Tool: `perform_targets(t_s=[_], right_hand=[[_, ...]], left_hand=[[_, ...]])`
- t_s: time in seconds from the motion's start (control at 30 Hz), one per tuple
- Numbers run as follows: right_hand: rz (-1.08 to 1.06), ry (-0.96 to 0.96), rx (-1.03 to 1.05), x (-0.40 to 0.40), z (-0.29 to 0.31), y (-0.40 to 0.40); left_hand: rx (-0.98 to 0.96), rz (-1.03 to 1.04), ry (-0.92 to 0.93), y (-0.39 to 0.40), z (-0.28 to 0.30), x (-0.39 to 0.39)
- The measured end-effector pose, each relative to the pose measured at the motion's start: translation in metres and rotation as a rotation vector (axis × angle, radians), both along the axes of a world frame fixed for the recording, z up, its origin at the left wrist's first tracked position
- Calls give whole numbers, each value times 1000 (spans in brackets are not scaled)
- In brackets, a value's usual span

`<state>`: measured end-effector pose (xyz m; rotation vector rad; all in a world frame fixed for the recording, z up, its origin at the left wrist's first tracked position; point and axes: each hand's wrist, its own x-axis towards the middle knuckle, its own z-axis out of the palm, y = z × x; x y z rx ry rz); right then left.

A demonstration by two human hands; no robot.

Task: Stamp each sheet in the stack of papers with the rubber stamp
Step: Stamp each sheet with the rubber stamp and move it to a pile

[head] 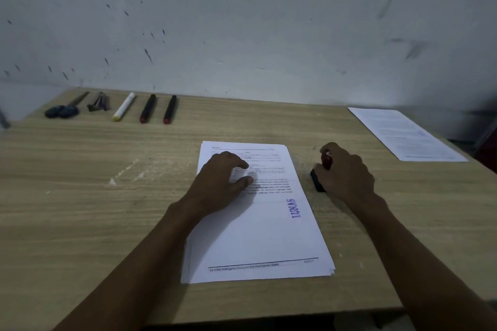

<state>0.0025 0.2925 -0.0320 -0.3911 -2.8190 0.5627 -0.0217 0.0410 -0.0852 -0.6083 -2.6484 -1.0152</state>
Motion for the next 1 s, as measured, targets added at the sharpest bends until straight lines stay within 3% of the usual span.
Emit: perform_targets(t_s=[0.13,0.33,0.43,0.57,0.63,1.0], right_hand=[[-33,-8,-29,7,-1,-3],[-47,256,-50,42,-10,-29],[0,151,-38,61,-25,-38],[-42,-33,146,75,-41,-41],[-31,-41,147,79,-44,-43],[-69,177,-385,81,-36,-41]], left_hand=[[16,2,23,-2,3,0],[19,65,43,-13,4,4],[-59,132,11,-23,-1,5],[-226,198,-48,-32,-9,14],[-255,224,-36,-30,-12,19],[-220,219,-19,-29,-9,28]])
